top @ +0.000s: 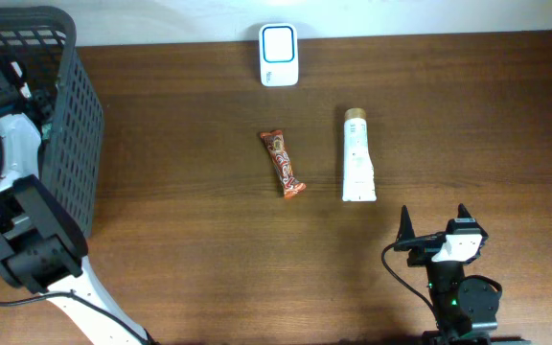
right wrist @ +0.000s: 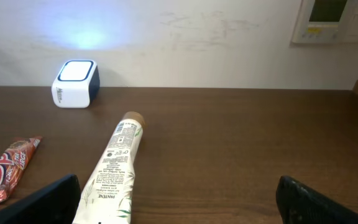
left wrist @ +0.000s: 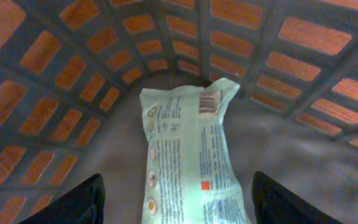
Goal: Scan the item barcode
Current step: 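Grasp the green snack pack in the basket with the left gripper, then place the green snack pack between the bar and the tube, then grasp the small teal tissue pack in the basket with the left gripper, then place the teal tissue pack next to the chocolate bar, then raise the left gripper aside and reach the right gripper to the tube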
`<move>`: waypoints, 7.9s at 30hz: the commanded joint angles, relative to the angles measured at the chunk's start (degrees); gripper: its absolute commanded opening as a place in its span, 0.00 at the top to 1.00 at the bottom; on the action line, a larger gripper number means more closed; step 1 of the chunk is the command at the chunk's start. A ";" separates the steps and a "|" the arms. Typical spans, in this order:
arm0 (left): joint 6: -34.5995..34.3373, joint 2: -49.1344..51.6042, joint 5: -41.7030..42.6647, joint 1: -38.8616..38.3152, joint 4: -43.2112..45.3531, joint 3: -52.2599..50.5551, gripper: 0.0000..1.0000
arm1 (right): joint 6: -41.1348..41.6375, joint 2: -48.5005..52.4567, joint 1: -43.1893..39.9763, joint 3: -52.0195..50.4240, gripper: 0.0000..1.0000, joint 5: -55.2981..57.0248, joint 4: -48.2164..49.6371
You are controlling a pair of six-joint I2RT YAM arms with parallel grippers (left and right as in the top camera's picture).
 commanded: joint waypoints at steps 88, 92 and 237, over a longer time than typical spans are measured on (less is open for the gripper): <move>-23.23 -32.83 -1.95 -6.14 -32.76 18.38 0.05 | -0.35 -0.44 -0.22 -0.42 0.01 0.33 -0.24; -23.23 -28.92 -1.97 2.36 -37.97 18.05 0.09 | -0.35 -0.44 -0.22 -0.42 0.01 0.33 -0.24; -30.27 -28.15 13.73 -30.93 -40.96 6.34 0.01 | 5.27 -0.44 -0.15 -0.37 0.01 -33.59 39.87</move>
